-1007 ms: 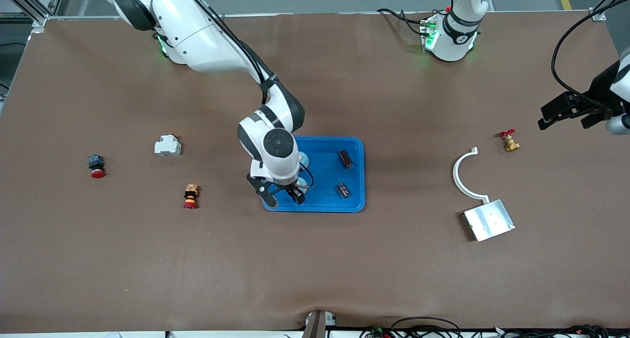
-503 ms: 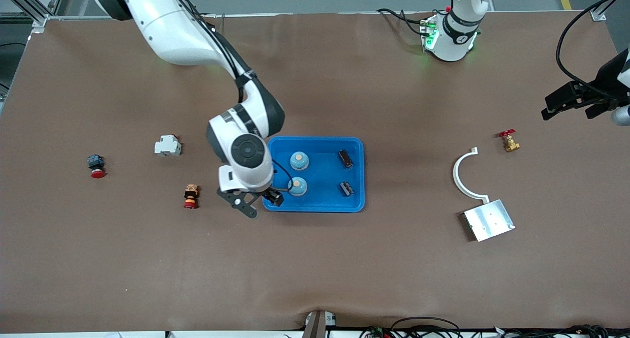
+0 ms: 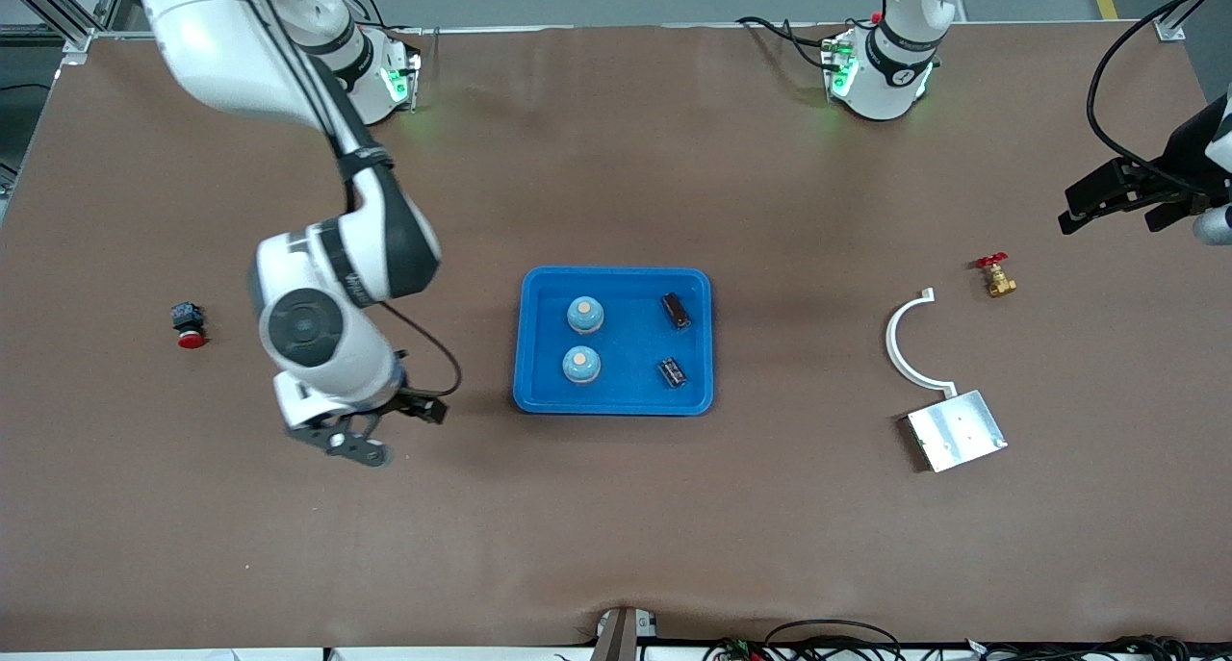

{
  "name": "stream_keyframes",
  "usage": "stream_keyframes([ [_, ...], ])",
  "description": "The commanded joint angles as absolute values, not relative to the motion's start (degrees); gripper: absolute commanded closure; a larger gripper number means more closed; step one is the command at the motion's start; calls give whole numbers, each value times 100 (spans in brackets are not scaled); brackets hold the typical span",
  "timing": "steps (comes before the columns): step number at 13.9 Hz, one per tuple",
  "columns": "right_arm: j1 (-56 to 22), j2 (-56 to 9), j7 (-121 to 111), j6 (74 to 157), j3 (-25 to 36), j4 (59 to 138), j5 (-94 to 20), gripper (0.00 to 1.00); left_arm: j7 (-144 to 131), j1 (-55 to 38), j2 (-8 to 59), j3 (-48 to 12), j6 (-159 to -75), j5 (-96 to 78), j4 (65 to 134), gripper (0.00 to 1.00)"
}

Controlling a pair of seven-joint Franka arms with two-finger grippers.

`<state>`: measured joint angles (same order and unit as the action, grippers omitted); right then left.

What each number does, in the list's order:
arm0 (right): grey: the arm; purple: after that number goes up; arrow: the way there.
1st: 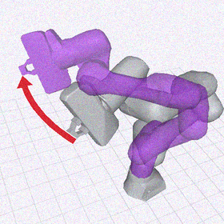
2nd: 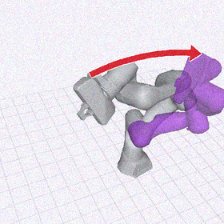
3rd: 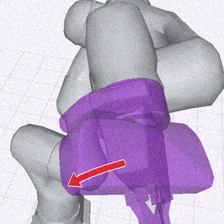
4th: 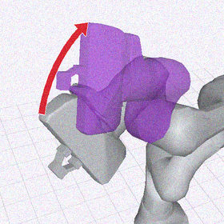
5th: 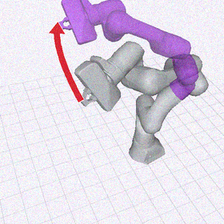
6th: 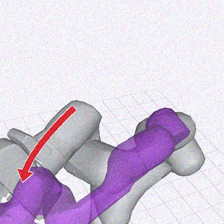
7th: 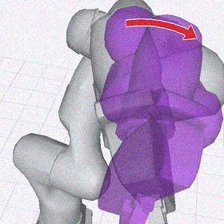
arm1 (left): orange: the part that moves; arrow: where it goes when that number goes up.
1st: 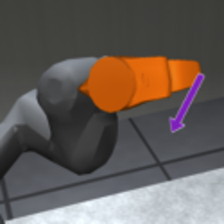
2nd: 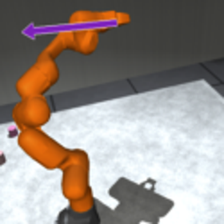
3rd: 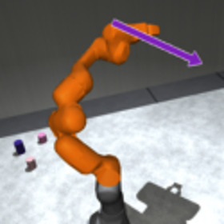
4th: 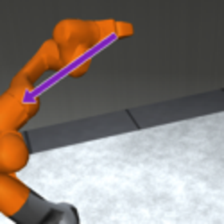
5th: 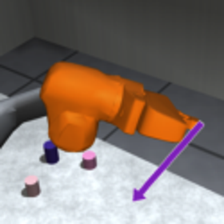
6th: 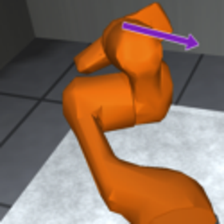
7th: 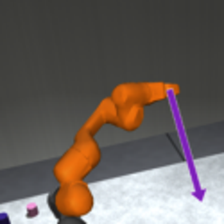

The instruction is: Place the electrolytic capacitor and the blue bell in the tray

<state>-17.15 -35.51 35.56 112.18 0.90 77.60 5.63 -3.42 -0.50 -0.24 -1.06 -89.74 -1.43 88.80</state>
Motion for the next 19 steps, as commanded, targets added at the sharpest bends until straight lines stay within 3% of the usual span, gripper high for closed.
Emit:
stream_keyframes([
  [1,-1355,-3393,2921,11180,-18,7866,677,0,-299,-61,-44,-149,-8886,0,8833,0],
  [6,-555,-2998,1435,10741,-35,7866,650,0,-299,-62,-35,-149,-8886,0,8833,0],
  [19,-106,-1662,810,9308,-53,7901,150,0,-290,-44,-26,-149,-8886,-9,8833,0],
])
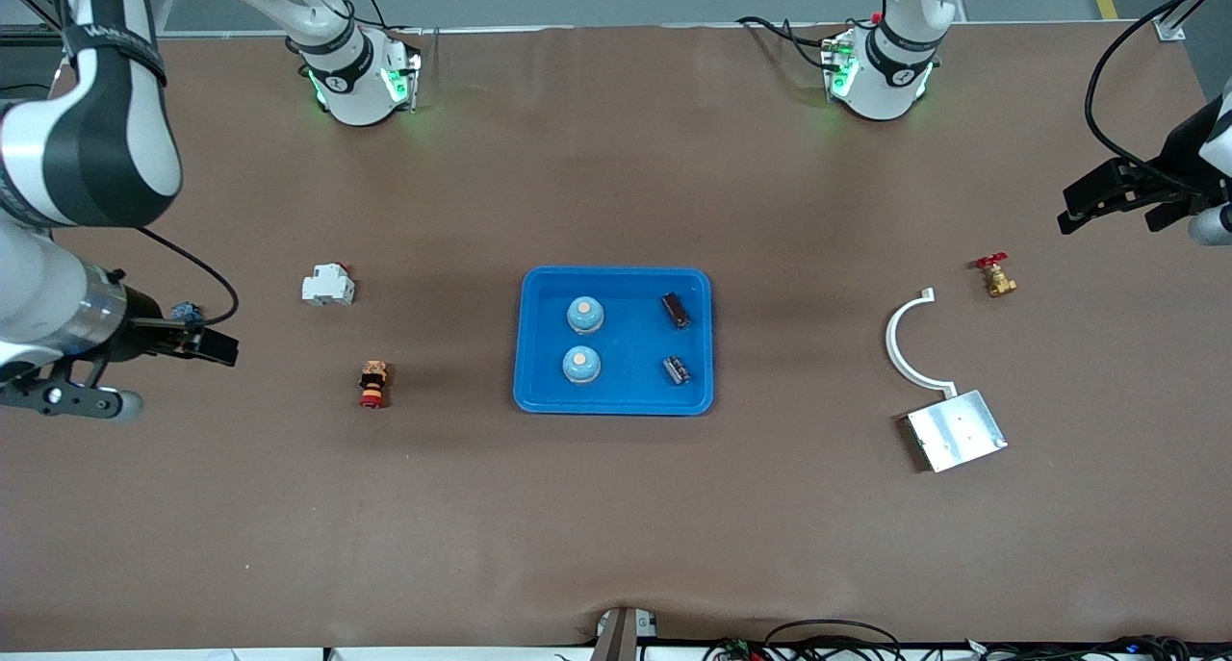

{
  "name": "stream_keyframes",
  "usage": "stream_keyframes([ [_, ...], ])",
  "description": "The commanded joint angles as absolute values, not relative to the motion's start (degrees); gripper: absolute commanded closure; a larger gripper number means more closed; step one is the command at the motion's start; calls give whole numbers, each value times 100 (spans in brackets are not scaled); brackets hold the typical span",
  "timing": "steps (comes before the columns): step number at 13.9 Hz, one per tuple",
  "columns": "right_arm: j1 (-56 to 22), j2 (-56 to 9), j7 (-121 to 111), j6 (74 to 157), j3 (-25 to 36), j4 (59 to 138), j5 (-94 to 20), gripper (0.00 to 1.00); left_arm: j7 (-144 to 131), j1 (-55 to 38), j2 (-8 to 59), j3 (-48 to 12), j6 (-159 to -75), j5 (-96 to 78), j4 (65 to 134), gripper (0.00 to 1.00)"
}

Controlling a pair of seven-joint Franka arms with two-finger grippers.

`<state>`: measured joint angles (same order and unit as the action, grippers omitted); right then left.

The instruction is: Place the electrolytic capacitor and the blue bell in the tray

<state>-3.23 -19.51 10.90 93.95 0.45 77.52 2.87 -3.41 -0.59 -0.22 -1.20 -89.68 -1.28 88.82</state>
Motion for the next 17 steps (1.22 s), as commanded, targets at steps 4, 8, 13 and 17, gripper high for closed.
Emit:
stream_keyframes([
  [4,175,-1389,414,9150,-44,7936,53,0,-272,-35,-26,-149,-8886,-9,8833,0],
  [8,334,-1003,246,9088,-35,8243,-96,0,-281,-35,-26,-149,-8886,-9,8833,0],
  [13,334,-528,246,9088,-35,8596,-114,0,-290,-26,-26,-149,-8886,-9,8842,0],
  [17,343,-212,106,9000,-35,8762,-114,0,-308,-35,-26,-149,-8886,-9,8842,0],
])
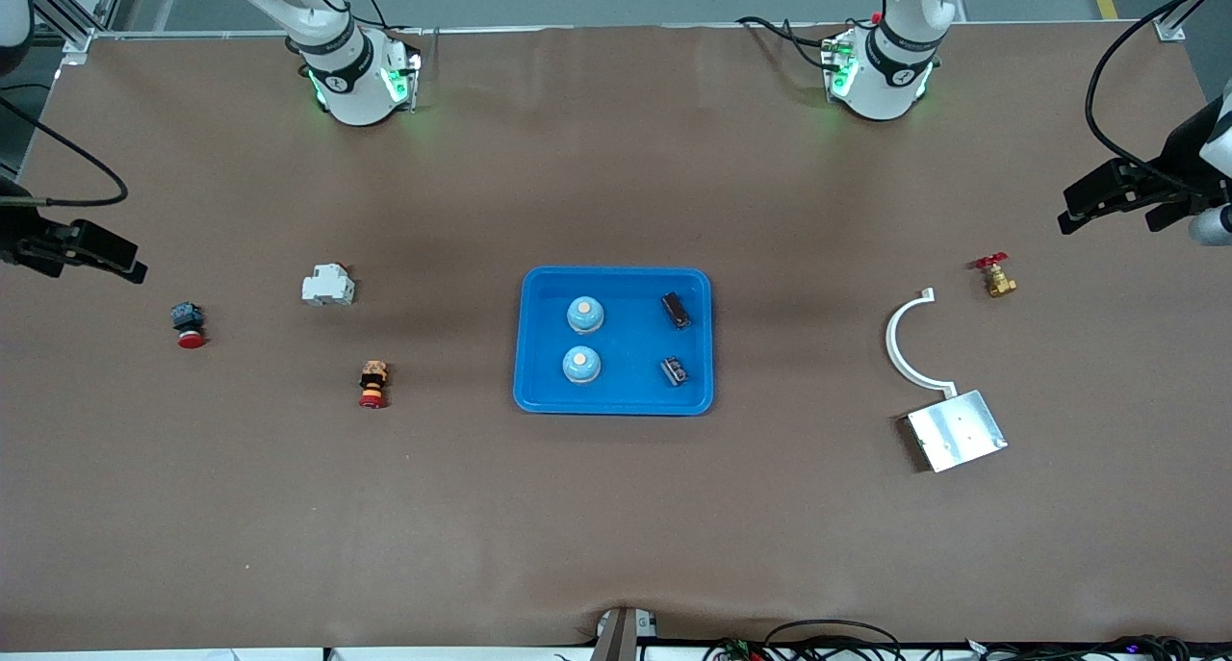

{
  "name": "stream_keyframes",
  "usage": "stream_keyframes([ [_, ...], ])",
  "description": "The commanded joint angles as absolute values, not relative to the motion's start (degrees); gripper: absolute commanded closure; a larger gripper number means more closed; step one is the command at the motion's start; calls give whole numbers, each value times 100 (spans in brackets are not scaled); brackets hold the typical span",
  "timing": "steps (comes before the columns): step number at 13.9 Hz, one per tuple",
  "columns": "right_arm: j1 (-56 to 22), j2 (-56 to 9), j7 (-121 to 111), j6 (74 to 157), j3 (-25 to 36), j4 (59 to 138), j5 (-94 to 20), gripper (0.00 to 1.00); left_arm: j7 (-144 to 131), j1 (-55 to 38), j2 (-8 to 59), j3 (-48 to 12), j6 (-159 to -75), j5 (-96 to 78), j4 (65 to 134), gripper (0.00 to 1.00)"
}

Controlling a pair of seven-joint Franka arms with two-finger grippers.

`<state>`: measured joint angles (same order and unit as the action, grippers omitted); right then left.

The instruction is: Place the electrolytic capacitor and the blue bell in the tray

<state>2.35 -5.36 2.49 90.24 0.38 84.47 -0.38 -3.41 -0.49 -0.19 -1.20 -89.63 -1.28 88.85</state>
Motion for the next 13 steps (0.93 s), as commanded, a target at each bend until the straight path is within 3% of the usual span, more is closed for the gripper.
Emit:
stream_keyframes([
  [1,351,-124,105,8983,-26,8789,-123,0,-316,-35,-26,-149,-8886,-9,8842,0],
  [13,606,184,-132,8596,26,8886,-308,0,-334,-26,-18,-149,-8886,-9,8851,0],
])
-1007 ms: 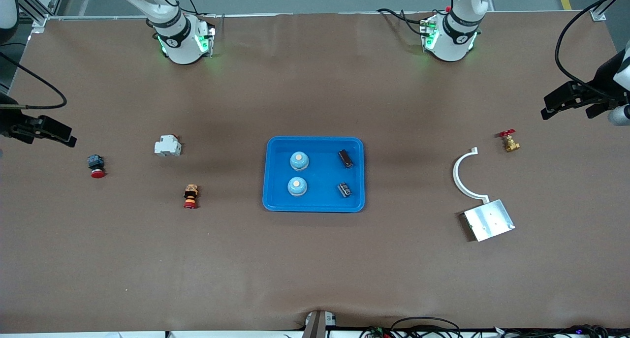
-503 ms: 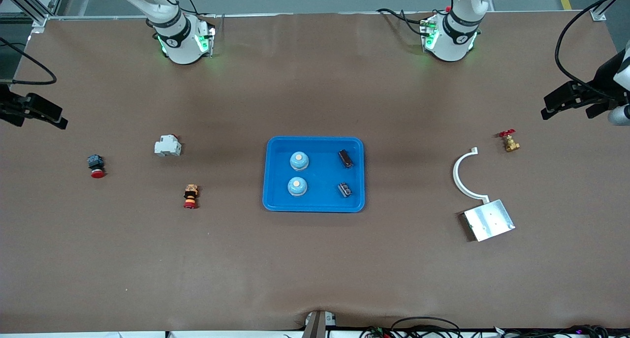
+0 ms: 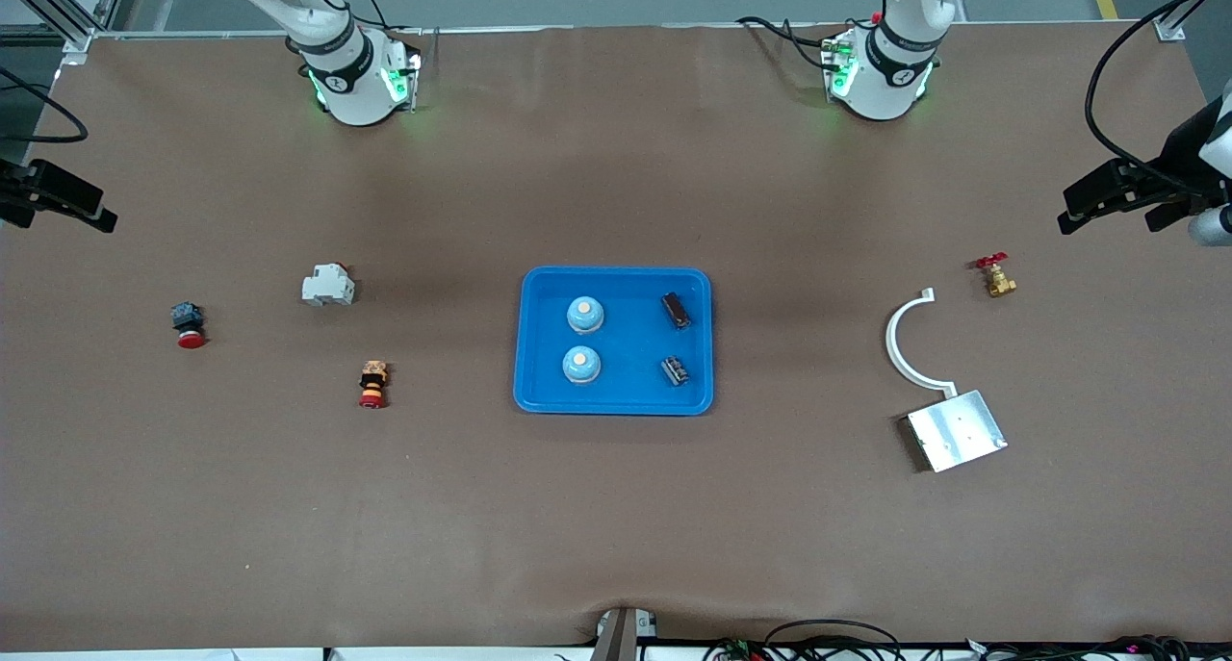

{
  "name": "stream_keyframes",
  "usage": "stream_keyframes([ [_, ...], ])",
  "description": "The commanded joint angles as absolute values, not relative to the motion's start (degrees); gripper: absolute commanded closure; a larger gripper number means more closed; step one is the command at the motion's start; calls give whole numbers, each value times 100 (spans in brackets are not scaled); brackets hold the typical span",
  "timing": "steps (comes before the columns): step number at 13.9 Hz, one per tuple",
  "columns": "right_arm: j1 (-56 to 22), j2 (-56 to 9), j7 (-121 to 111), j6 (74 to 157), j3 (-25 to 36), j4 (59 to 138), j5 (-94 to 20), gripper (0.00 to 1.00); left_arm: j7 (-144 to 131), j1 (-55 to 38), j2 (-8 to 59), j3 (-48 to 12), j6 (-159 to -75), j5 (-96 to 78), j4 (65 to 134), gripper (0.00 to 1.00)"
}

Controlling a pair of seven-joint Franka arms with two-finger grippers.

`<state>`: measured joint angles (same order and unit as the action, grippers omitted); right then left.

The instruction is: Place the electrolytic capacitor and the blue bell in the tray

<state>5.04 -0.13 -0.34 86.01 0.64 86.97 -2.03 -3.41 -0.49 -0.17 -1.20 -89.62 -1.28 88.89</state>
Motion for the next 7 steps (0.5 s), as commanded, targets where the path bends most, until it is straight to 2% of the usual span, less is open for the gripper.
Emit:
stream_keyframes([
  [1,606,193,-132,8578,26,8886,-308,0,-334,-35,-18,-149,-8886,-9,8851,0],
  [7,598,237,-132,8561,26,8894,-255,0,-343,-35,-18,-149,-8886,-9,8859,0],
])
